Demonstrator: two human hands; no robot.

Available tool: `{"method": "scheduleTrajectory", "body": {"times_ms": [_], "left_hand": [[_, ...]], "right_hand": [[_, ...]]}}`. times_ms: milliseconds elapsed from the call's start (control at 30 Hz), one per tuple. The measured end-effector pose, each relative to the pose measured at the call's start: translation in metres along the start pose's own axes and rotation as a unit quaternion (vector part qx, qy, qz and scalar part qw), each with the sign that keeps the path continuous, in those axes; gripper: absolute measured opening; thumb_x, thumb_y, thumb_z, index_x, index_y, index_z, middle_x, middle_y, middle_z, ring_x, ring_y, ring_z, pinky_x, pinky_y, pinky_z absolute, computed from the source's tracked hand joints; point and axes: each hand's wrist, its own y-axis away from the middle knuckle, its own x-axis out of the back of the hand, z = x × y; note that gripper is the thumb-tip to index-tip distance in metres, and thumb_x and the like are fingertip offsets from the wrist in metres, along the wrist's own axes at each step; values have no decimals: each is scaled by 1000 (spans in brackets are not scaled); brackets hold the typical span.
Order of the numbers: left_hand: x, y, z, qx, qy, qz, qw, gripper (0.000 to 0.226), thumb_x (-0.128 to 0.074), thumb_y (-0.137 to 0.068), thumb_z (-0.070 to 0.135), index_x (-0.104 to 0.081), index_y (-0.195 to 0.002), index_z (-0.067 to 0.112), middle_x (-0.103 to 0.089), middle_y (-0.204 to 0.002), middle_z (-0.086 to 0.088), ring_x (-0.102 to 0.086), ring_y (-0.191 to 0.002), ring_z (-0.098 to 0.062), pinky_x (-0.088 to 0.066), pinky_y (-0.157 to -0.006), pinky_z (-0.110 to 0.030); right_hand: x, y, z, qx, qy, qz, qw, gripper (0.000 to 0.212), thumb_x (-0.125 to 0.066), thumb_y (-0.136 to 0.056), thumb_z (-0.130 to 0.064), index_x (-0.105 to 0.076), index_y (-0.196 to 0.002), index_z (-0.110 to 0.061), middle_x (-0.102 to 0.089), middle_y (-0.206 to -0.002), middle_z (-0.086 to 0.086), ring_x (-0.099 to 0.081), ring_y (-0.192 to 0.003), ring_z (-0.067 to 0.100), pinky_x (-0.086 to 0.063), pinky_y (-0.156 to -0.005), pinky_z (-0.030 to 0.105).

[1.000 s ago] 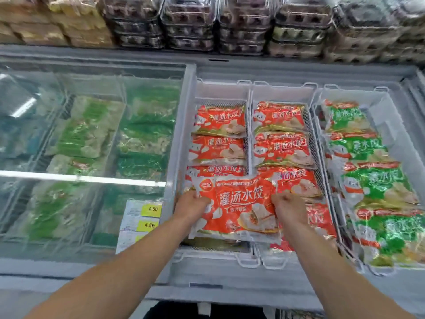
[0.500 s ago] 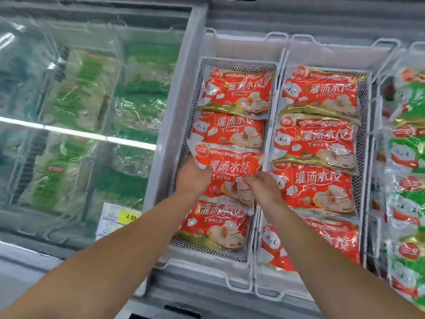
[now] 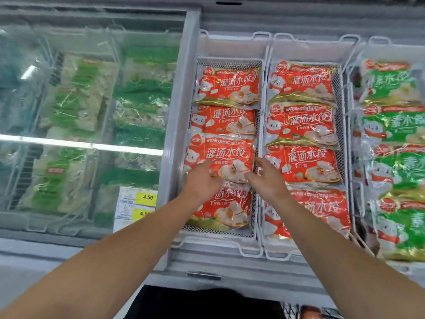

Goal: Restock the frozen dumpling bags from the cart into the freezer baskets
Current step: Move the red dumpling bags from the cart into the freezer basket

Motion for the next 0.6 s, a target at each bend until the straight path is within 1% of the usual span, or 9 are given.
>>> {"method": "scheduleTrajectory", "body": {"times_ms": [67, 167, 233, 267, 300, 400, 467, 600], "left_hand": [[2, 18, -1, -21, -11, -6, 1000, 45, -62, -93, 23, -53, -137, 15, -63, -130, -6, -60, -117, -27, -41, -87, -22], [5, 51, -15, -80, -16, -26, 996, 53, -64, -93, 22, -50, -143, 12, -57, -142, -8, -54, -128, -26, -39, -95, -21], [4, 70, -25, -125, -33, -35, 991, 56, -65, -91, 25, -50, -144, 14, -55, -145, -9, -53, -129, -27, -41, -105, -28], [4, 81, -32, -149, -37, -44, 987, 55, -65, -91, 25, -51, -144, 15, -55, -145, -9, -55, -128, -27, -43, -106, -32], [3, 91, -38, -171, -42, -56, 983, 55, -65, -91, 25, -51, -143, 15, -56, -144, -8, -56, -127, -27, -44, -106, -32], [0, 114, -47, -219, -74, -72, 970, 52, -64, -91, 27, -53, -142, 17, -60, -140, -5, -57, -125, -25, -42, -99, -27], [-5, 133, -51, -247, -82, -88, 962, 52, -62, -93, 30, -53, -142, 16, -59, -140, -4, -57, -125, -24, -42, -100, -28], [-27, 173, -53, -290, -97, -130, 943, 52, -63, -91, 27, -54, -141, 16, -58, -141, -4, -57, -126, -24, -44, -105, -33]], "right_hand": [[-1, 23, -1, 7, 11, 12, 1000, 58, -63, -93, -25, -43, -147, -16, -50, -146, 5, -49, -132, 26, -40, -105, 36], [-11, 74, 7, 22, 14, 72, 997, 54, -65, -94, -32, -49, -142, -14, -52, -144, 7, -50, -130, 26, -42, -107, 40], [-21, 107, 16, 28, 26, 115, 993, 53, -65, -93, -33, -51, -141, -13, -53, -143, 8, -51, -129, 26, -41, -107, 38], [-28, 127, 22, 25, 23, 138, 990, 52, -65, -93, -30, -51, -140, -13, -53, -142, 8, -52, -129, 26, -41, -106, 36], [-34, 146, 28, 22, 11, 159, 987, 50, -65, -93, -27, -52, -139, -13, -54, -141, 7, -52, -128, 25, -40, -104, 34], [-50, 194, 45, 14, -5, 224, 974, 45, -63, -93, -21, -55, -137, -13, -58, -137, 6, -54, -125, 24, -39, -98, 29], [-63, 227, 59, -7, -20, 260, 965, 44, -64, -92, -19, -57, -134, -13, -59, -135, 6, -55, -123, 23, -40, -99, 30], [-84, 291, 92, -70, -46, 287, 954, 44, -62, -93, -24, -55, -136, -16, -57, -136, 3, -53, -125, 20, -38, -96, 26]]}}
